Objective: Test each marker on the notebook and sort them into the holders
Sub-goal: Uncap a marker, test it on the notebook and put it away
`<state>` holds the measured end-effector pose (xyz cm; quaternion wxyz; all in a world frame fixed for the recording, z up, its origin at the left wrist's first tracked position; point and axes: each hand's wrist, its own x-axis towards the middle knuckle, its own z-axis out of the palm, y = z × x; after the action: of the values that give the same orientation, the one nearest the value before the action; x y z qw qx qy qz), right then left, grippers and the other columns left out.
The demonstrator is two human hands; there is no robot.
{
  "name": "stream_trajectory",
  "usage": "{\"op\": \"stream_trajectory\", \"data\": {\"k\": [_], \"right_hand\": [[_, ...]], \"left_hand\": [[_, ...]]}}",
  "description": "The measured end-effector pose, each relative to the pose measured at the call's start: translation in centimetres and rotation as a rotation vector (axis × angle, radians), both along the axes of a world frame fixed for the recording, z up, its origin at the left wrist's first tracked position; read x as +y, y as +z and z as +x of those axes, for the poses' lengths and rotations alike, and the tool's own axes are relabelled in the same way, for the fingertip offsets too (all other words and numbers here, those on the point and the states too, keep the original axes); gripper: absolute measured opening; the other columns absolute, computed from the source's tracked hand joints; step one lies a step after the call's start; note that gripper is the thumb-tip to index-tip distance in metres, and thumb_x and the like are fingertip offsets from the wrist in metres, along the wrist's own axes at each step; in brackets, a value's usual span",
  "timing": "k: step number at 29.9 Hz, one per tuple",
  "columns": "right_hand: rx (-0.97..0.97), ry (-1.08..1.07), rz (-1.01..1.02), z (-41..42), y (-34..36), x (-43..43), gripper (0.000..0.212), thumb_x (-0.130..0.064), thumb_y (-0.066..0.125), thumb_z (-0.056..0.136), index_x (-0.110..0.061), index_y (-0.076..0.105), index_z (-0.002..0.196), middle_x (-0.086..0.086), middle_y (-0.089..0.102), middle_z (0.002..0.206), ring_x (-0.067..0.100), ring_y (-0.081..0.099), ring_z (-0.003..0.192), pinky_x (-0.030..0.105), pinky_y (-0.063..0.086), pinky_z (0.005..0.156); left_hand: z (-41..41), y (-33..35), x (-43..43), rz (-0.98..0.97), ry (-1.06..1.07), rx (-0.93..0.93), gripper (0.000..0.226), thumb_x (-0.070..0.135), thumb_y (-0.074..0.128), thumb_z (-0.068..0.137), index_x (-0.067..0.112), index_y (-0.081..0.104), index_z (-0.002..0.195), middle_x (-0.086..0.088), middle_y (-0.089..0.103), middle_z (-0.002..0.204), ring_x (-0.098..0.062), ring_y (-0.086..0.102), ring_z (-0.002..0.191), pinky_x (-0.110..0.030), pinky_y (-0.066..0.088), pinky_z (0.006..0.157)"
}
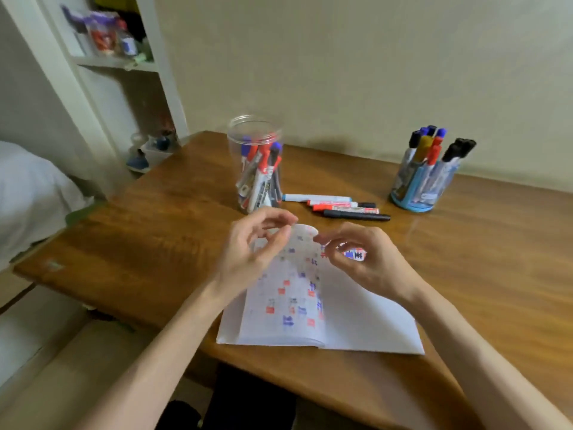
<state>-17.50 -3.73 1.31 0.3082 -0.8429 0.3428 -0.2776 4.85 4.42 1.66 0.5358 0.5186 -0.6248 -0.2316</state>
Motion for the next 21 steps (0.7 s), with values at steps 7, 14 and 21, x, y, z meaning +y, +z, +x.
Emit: {"op": "stream_trajectory", "data": {"k": [7,14,21], "right_hand": [[-0.059,-0.169,0.025,-3.7,-1.6,-1.8,0.020,-0.012,0.073,0.096,-0.023,0.079,0.112,-0.013,0.078,0.108,0.008,0.073,0.097,0.034,0.063,0.082],[0.026,-0.183,-0.023,-3.9,-1.1,-1.7,0.022,-0.018,0.074,0.096,-0.022,0.078,0.118,-0.006,0.076,0.114,0.005,0.071,0.097,0.023,0.062,0.083],[0.047,-0.290,-0.056,-3.7,-2.1,-1.7,0.019,-0.026,0.073,0.098,-0.024,0.078,0.116,-0.011,0.074,0.101,0.006,0.068,0.086,0.019,0.058,0.070]], "left_hand": [[-3.9,-0.1,-9.1,0.135,-0.016,-0.258,0.029,0.018,0.070,0.096,0.025,0.067,0.124,0.015,0.070,0.117,0.001,0.065,0.107,-0.023,0.056,0.091],[-5.7,-1.5,-13.5,0.243,0.158,-0.742,0.040,0.034,0.074,0.093,0.027,0.064,0.131,0.005,0.066,0.123,-0.012,0.058,0.113,-0.030,0.050,0.093],[-5.7,-2.3,-13.3,0.200,0.137,-0.656,0.024,0.034,0.069,0.096,0.024,0.071,0.118,0.003,0.067,0.118,-0.013,0.060,0.108,-0.028,0.048,0.088]]}}
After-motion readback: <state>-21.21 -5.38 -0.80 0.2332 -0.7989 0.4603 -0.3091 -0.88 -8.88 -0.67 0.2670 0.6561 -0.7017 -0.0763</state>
